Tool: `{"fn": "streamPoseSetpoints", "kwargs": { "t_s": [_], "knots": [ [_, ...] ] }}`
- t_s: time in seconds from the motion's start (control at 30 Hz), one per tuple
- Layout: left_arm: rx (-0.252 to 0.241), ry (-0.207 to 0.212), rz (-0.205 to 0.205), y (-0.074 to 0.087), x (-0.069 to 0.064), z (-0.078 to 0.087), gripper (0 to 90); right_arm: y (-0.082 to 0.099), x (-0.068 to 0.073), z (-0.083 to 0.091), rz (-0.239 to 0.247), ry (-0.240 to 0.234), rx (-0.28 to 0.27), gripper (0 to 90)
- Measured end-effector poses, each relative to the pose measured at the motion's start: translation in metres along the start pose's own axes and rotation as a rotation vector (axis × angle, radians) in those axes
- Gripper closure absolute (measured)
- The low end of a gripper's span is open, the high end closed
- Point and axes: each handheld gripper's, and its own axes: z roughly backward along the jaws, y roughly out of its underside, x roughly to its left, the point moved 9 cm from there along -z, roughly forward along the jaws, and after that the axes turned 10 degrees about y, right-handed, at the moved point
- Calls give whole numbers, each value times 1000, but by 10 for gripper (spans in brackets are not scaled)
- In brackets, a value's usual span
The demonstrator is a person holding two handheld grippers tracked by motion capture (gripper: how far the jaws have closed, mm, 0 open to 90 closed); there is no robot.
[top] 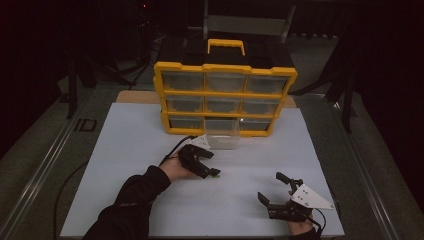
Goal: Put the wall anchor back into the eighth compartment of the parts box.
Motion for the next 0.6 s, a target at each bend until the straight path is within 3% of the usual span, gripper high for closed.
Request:
{"fn": "streamPoseSetpoints", "kwargs": {
  "t_s": [0.17,0.4,0.6],
  "knots": [
    [17,-18,11,6,5,-6,418,0,0,0,1,4,-1,88],
    [30,17,18,14,8,-12,583,0,0,0,0,0,0,88],
    [27,26,21,17,10,-20,663,0,0,0,-1,1,0,88]
  ]
}}
